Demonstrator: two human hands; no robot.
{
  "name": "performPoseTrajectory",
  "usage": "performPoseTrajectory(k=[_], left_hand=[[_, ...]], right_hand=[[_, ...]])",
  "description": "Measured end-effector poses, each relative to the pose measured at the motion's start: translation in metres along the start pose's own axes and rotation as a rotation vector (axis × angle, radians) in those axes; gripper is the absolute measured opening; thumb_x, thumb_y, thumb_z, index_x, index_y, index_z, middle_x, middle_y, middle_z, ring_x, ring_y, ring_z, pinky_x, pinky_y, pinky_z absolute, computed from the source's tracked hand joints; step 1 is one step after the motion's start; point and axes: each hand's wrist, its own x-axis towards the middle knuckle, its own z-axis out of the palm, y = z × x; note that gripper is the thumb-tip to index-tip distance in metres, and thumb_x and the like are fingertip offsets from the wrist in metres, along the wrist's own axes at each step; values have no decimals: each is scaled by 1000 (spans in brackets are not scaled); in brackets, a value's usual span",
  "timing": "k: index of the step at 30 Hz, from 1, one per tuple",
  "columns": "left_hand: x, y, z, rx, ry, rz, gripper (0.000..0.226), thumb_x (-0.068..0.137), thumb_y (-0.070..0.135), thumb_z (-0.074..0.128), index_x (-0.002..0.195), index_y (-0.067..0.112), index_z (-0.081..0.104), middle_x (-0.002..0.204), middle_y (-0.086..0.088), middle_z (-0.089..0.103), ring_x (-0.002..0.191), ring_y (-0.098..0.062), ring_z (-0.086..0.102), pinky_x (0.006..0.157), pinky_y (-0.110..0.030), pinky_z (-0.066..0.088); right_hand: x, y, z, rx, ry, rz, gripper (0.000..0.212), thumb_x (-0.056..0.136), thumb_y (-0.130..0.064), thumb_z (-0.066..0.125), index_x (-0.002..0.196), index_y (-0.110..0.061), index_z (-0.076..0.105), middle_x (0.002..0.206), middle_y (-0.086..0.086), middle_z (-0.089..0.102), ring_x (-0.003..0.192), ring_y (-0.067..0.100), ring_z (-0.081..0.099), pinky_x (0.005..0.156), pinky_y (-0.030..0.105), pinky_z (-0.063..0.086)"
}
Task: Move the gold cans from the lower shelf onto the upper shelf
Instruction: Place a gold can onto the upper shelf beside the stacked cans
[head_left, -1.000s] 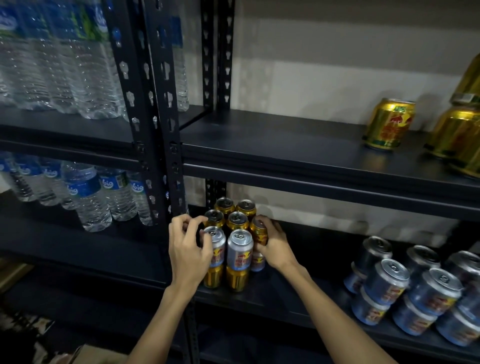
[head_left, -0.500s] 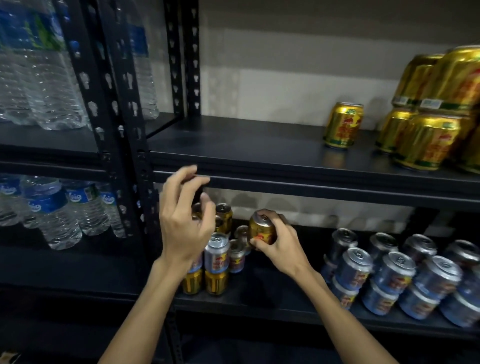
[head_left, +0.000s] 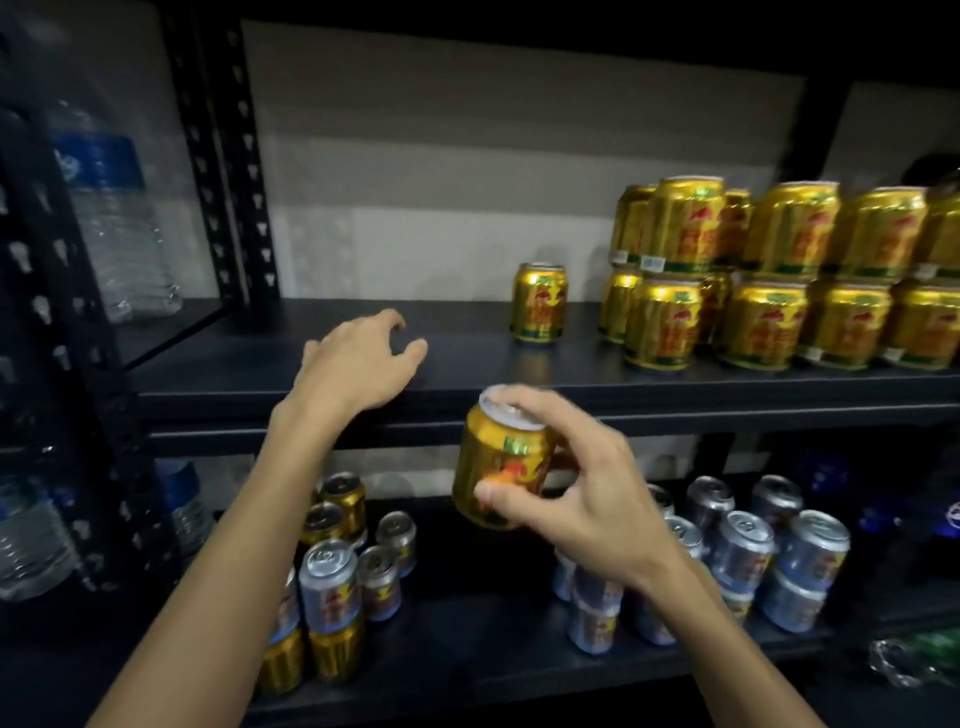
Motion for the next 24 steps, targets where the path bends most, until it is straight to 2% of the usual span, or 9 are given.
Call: performPoseTrajectory(k=[2,4,7,11,16,18,22,24], left_hand=[[14,2,-2,29,-141,-40,53,96,60,42,140,31,46,143,-3,51,130,-29,46,105,-51,34],[22,2,-1,32,-203,-58,52,96,60,42,139,31,48,144,-2,51,131,-29,45,106,-51,31],[26,2,-1,48,-210,-58,47,97,61,40,132,33,54,139,-2,53,127,-29,48,103,-49,31],[24,-2,0,50,-218,-55,46,96,62,38,131,37,54,138,-1,53,126,-28,48,102,-48,33],[23,-3,1,64,-233,-39,49,96,64,35,134,38,52,140,0,51,127,-26,47,100,-46,34],[23,-4,0,63,-232,-34,49,96,64,34,133,38,52,139,1,51,127,-25,47,100,-45,34],[21,-5,1,58,-224,-21,49,96,63,33,133,37,53,139,1,52,128,-24,47,100,-45,35],[21,-4,1,53,-225,-18,49,97,63,33,134,36,52,139,1,51,128,-24,46,101,-45,34]], right_hand=[[23,-15,-24,1,49,-41,60,81,-23,87,134,-26,60,129,-12,63,119,12,62,97,29,53],[49,-27,-44,-31,99,-63,57,81,-23,86,132,-26,60,125,-12,64,114,9,63,94,26,54],[91,-33,-62,-118,171,-65,54,83,-28,83,130,-32,58,120,-11,63,106,5,63,91,28,56],[145,-23,-64,-257,247,37,55,84,-35,80,132,-40,54,121,1,56,110,16,55,99,37,50],[194,-4,-58,-309,312,144,56,83,-25,82,133,-30,57,127,7,58,118,25,52,98,40,49],[206,3,-57,-314,336,182,56,83,-23,83,134,-26,57,130,8,58,122,27,51,92,36,50],[216,18,-53,-296,360,243,58,85,-19,82,136,-22,55,134,9,57,121,27,54,74,20,47],[216,24,-49,-297,360,252,58,86,-16,80,137,-20,54,135,9,57,122,26,56,79,24,48]])
